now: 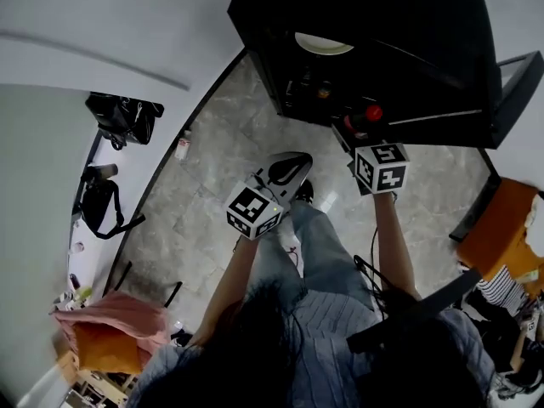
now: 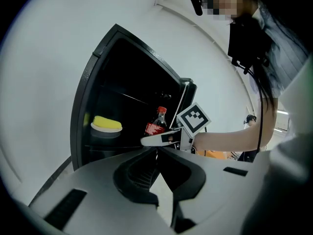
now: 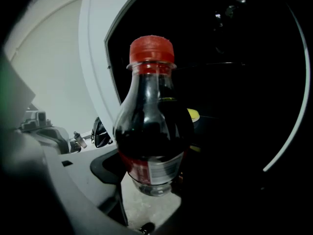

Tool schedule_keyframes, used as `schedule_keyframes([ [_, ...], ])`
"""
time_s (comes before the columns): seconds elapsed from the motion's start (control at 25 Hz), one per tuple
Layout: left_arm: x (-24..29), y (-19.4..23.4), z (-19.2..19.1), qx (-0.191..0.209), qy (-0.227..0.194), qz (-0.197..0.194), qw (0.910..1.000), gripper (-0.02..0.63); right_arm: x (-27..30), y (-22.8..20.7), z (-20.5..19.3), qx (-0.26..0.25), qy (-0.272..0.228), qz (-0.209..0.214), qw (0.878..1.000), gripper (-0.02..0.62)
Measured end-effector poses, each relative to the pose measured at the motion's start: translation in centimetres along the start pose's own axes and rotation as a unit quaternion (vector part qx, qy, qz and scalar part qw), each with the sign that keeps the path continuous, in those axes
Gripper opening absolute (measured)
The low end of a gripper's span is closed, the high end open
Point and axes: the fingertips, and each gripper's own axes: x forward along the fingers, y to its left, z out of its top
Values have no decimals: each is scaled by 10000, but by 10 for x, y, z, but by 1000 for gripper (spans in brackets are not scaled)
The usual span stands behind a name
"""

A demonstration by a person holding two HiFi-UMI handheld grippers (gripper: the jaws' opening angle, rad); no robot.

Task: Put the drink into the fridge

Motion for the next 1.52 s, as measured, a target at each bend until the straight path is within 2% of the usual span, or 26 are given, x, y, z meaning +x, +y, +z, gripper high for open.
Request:
schedule_keyframes([
  [0.52,21,37,-9,-81,-131,100,9998,9,49,-44,25,-411,-253,-360,9982,310],
  [0.8,22,30,-14,-99,-92,61,9999,9,70,-74,30,-565,-221,-668,9959,310],
  [1.12,19,29,-20,-106,-15,83,9999,9,95,-93,26,-693,-72,-789,9944,310],
  [1.28,17,35,-22,-151,-5,148,9998,9,96,-96,29,-541,-307,-828,9946,310],
  [1.52,17,35,-28,-213,37,169,9996,9,101,-99,37,-668,-677,-717,9929,310],
])
